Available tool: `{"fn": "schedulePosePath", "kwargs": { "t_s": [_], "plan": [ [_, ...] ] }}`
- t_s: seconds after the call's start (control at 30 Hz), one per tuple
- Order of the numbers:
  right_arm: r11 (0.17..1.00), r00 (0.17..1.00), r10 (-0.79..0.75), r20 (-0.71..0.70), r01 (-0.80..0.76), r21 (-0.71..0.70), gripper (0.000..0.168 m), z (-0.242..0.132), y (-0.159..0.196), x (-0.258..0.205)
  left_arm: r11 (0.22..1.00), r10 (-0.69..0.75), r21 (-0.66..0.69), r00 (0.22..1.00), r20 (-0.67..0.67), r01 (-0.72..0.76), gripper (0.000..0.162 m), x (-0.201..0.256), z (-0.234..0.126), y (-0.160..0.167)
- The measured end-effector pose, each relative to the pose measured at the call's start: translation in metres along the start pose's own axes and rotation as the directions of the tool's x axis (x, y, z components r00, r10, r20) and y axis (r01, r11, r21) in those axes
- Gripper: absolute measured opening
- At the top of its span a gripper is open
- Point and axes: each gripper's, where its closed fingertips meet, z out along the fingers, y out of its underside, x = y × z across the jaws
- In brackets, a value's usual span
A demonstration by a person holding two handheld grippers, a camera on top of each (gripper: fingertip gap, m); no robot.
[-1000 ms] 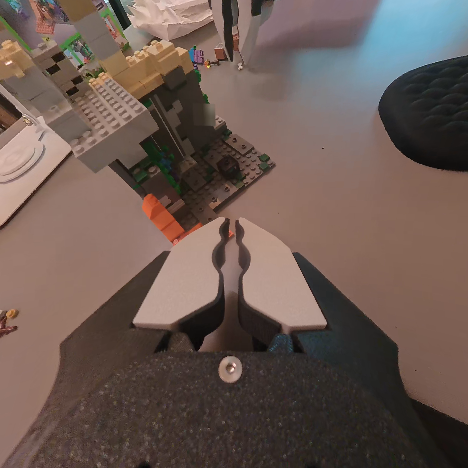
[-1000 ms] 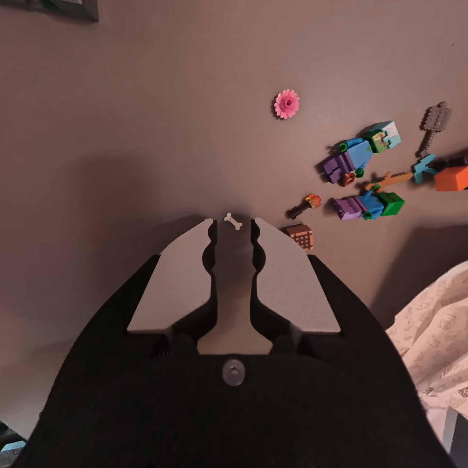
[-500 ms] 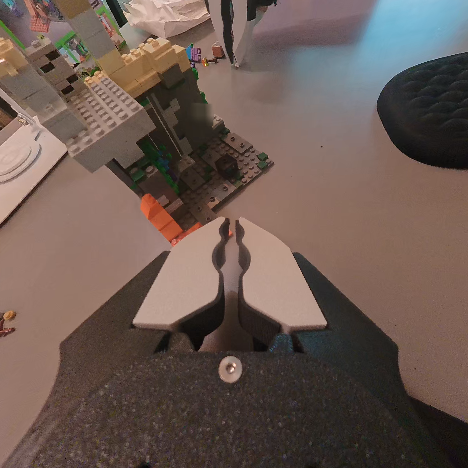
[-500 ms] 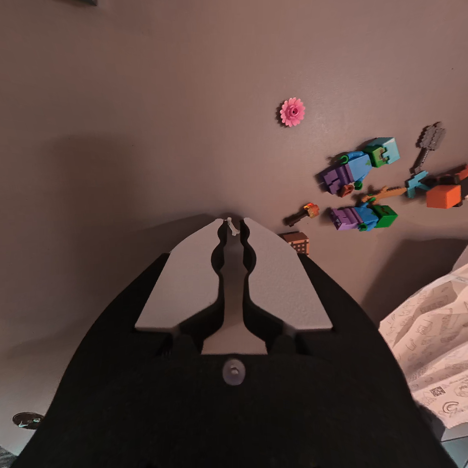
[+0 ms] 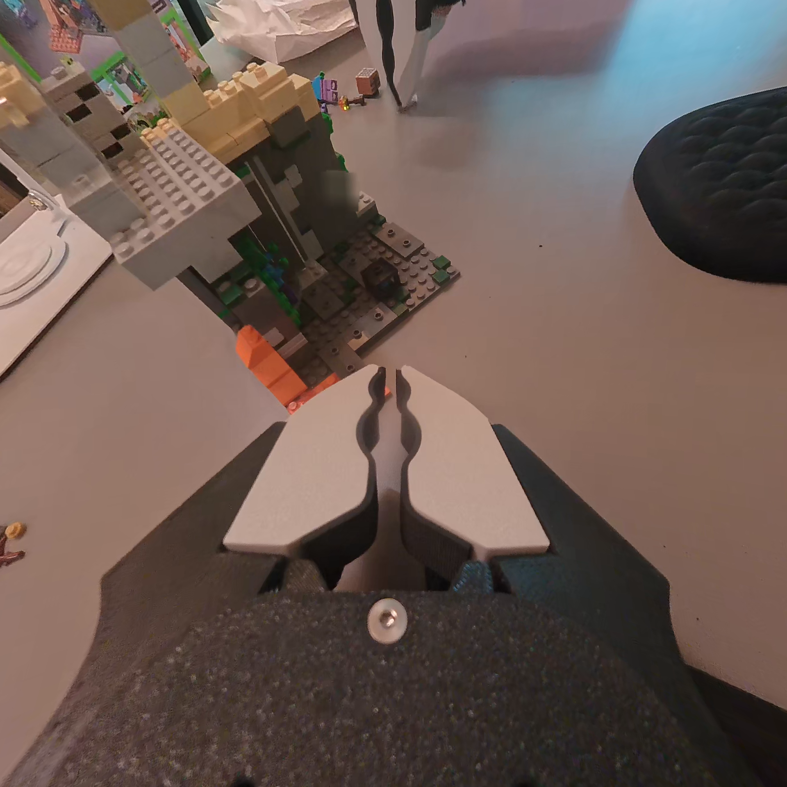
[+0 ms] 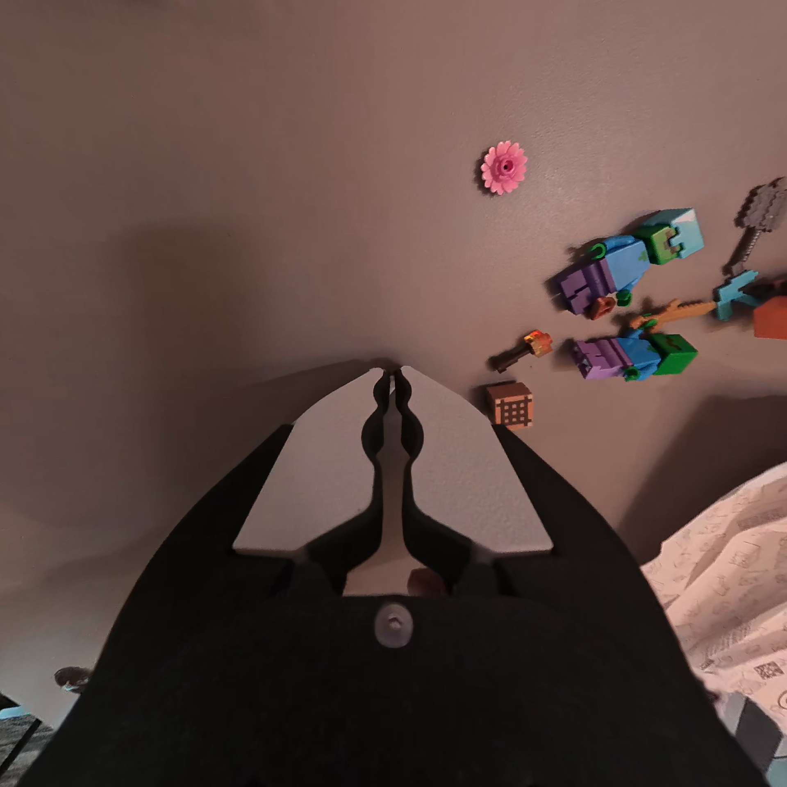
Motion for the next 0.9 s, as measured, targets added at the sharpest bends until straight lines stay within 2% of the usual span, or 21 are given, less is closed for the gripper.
{"fn": "schedulePosePath", "kwargs": {
  "t_s": [0.07, 0.17, 0.33, 0.9],
  "plan": [
    [0.999, 0.999, 0.035, 0.015, -0.035, 0.016, 0.003, -0.005, -0.001, -0.001, 1.000, 0.003, -0.002, 1.000, -0.001, -0.003, 0.004, 0.000, 0.000, 0.000],
    [0.996, 0.996, 0.092, 0.017, -0.092, 0.006, 0.016, -0.009, 0.005, 0.001, 1.000, 0.008, -0.005, 1.000, -0.002, -0.008, 0.004, 0.001, 0.001, 0.001],
    [0.987, 0.987, 0.154, 0.047, -0.156, 0.039, 0.021, -0.008, 0.005, -0.002, 1.000, 0.012, -0.007, 1.000, -0.003, -0.012, 0.004, 0.001, 0.001, 0.001],
    [0.995, 0.995, 0.099, -0.015, -0.099, -0.008, 0.016, -0.001, 0.015, 0.013, 1.000, 0.000, -0.008, 1.000, -0.008, 0.000, 0.004, 0.001, 0.001, 0.001]
  ]
}}
